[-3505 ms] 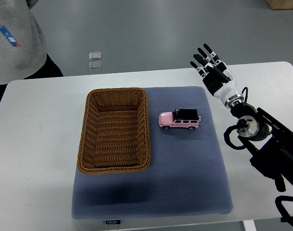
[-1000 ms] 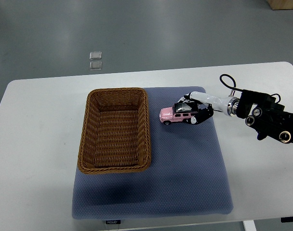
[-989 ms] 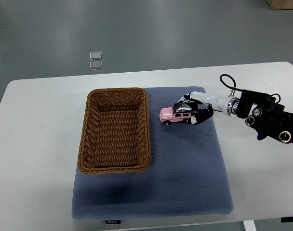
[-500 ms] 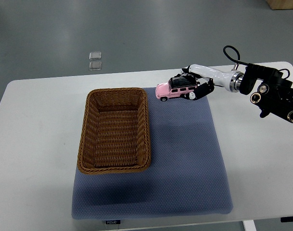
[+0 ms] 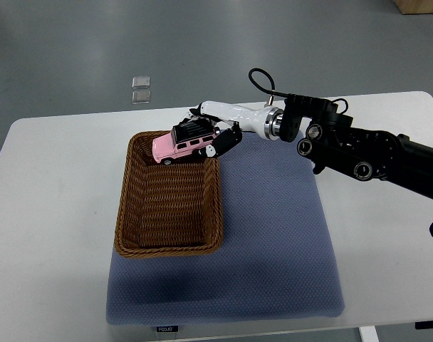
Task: Place pink car in brown basket
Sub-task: 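Lower the car into the basket and release it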
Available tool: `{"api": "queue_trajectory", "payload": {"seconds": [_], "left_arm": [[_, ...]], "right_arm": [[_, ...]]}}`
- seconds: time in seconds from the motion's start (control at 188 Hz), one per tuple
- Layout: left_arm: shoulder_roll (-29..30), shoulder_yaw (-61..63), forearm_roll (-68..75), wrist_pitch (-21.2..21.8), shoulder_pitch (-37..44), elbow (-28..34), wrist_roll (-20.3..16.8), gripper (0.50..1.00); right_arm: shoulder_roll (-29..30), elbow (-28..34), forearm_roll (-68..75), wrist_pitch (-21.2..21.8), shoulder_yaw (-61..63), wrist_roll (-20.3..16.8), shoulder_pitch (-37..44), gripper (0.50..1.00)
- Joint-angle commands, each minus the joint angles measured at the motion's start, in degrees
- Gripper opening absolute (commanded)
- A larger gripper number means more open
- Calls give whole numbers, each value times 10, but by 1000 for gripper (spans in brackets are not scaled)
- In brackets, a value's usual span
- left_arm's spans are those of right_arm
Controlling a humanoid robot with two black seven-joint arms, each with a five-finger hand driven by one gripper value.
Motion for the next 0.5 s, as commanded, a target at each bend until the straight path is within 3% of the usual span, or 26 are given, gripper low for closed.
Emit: {"api": "queue_trajectory", "payload": {"seconds": [0.0, 0.282, 0.303, 0.33, 0.335, 0.34, 0.346, 0.351, 0.356, 0.388, 0.452, 0.495], "left_arm": [[0, 1, 0, 0, 0, 0, 0, 1000], [0, 0, 0, 0, 0, 1, 0, 1000], [0, 0, 1, 0, 0, 1, 0, 1000], [0, 1, 0, 0, 0, 1, 0, 1000], [0, 0, 1, 0, 0, 1, 0, 1000], [0, 0, 1, 0, 0, 1, 0, 1000], [0, 0, 0, 0, 0, 1, 0, 1000], [0, 0, 0, 0, 0, 1, 0, 1000], [0, 0, 0, 0, 0, 1, 0, 1000], [0, 1, 0, 0, 0, 1, 0, 1000], [0, 1, 1, 0, 0, 1, 0, 1000], [0, 1, 1, 0, 0, 1, 0, 1000]], "right_arm": [[25, -16, -2, -2, -7, 2, -8, 500], [64, -29, -6, -38, -20, 10, -51, 502], [67, -30, -6, -43, -20, 10, -55, 570], [69, -31, -6, -45, -19, 10, -58, 615], [71, -31, -6, -47, -19, 11, -59, 651], [71, -31, -6, -47, -19, 11, -59, 652], [72, -32, -5, -49, -19, 11, -60, 696], [72, -32, -5, -49, -19, 11, -60, 697], [74, -32, -6, -51, -19, 11, -60, 741], [76, -34, -6, -54, -19, 11, -63, 827], [78, -35, -5, -57, -19, 11, -64, 905], [78, -35, -4, -57, -18, 11, -63, 913]]}}
